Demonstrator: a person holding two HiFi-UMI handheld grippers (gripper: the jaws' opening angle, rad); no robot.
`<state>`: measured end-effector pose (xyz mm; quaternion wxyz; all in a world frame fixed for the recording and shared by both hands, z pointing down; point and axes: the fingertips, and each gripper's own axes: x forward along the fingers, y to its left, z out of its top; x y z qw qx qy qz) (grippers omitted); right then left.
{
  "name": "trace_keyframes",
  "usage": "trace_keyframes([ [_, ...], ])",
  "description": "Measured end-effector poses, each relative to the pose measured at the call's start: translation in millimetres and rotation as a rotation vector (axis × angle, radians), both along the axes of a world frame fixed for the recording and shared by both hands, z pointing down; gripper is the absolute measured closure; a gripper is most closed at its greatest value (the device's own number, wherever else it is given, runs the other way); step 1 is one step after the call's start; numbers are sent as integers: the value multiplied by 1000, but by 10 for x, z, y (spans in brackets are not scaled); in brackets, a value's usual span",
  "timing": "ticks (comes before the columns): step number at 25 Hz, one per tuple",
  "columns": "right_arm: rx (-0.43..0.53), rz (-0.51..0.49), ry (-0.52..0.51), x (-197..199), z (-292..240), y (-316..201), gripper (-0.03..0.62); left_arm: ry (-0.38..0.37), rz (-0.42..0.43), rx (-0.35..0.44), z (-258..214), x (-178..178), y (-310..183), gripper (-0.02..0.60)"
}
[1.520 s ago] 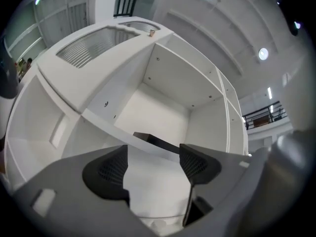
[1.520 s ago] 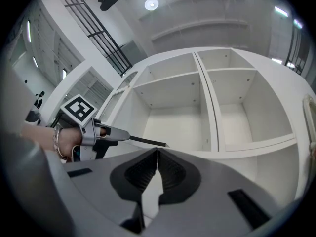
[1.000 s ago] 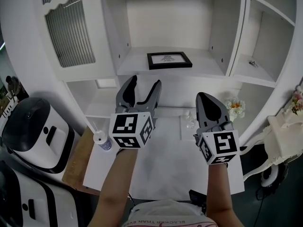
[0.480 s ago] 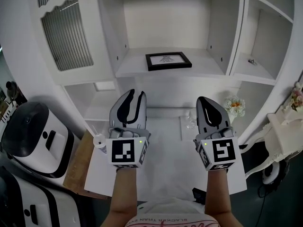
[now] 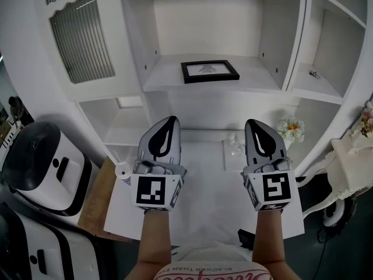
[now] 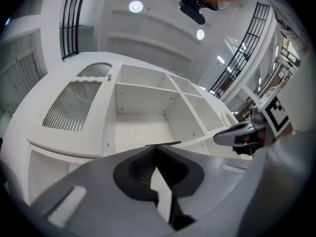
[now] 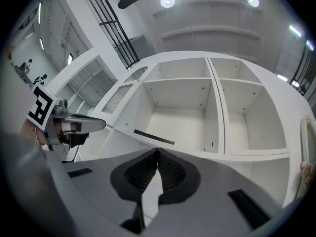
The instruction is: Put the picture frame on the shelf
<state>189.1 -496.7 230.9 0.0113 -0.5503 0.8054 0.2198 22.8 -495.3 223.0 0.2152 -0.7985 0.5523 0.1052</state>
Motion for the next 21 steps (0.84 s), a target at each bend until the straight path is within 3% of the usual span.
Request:
trace_keyframes([
  [21,1,8,18,108,-58,15,585,-14,-27,-23,-19,-66,-50,572],
])
